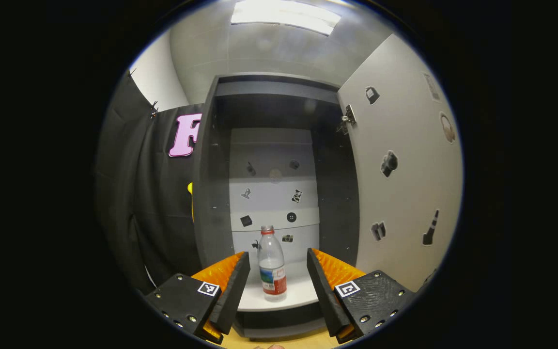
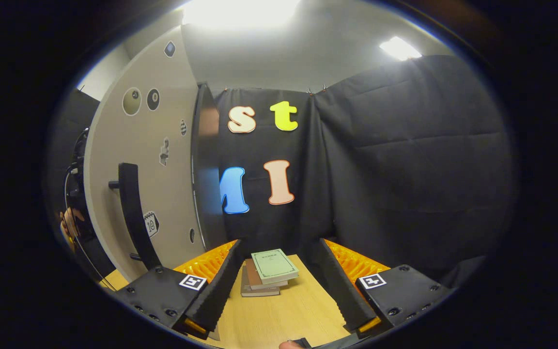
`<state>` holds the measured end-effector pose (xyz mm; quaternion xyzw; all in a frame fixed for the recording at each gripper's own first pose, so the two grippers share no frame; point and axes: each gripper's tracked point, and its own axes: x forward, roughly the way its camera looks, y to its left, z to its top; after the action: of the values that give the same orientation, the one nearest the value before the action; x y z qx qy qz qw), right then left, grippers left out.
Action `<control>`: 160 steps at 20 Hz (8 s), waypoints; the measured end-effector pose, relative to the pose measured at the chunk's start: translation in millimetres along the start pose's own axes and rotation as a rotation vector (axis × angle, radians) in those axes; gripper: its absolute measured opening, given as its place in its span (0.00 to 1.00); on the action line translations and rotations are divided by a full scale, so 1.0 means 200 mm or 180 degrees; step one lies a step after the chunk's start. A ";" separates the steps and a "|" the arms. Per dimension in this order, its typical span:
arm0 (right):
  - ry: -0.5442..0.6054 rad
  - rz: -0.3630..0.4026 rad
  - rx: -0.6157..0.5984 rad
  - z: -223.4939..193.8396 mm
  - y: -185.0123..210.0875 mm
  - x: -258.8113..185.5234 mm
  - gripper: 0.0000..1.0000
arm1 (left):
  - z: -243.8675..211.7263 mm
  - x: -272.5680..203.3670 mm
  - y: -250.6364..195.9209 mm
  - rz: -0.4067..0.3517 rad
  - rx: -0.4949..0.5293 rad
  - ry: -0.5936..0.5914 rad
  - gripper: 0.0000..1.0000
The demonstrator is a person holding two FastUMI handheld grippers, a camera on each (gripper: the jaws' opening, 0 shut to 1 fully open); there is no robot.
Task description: Open the cabinet door with the right hand, grasp the bottle in the cabinet with the left hand and place it on the coaster, then close the cabinet door with the right hand.
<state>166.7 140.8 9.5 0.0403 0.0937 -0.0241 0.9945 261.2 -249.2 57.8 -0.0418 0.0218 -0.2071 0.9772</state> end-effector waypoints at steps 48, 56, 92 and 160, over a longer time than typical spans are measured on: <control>0.0278 0.0125 -0.0005 -0.06 0.03 -0.05 0.98 | -0.40 -0.30 0.37 0.0407 -0.0065 0.0267 0.60; 0.0283 0.0223 -0.0012 -0.08 0.04 -0.06 0.98 | -0.70 -0.73 0.42 0.0625 -0.0271 0.0370 0.60; 0.0490 0.0328 -0.0306 -0.14 0.01 -0.13 0.98 | -1.79 -1.33 0.35 0.1156 -0.0155 0.0806 0.63; 0.0089 0.1282 -0.0136 -0.02 0.59 -0.09 0.96 | -0.58 -1.58 1.37 0.1109 -0.0071 0.0239 0.66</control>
<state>154.4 258.6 17.8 0.0374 0.0979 0.1778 0.9785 75.3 119.9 -75.0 -0.0404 0.0675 -0.0359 0.9963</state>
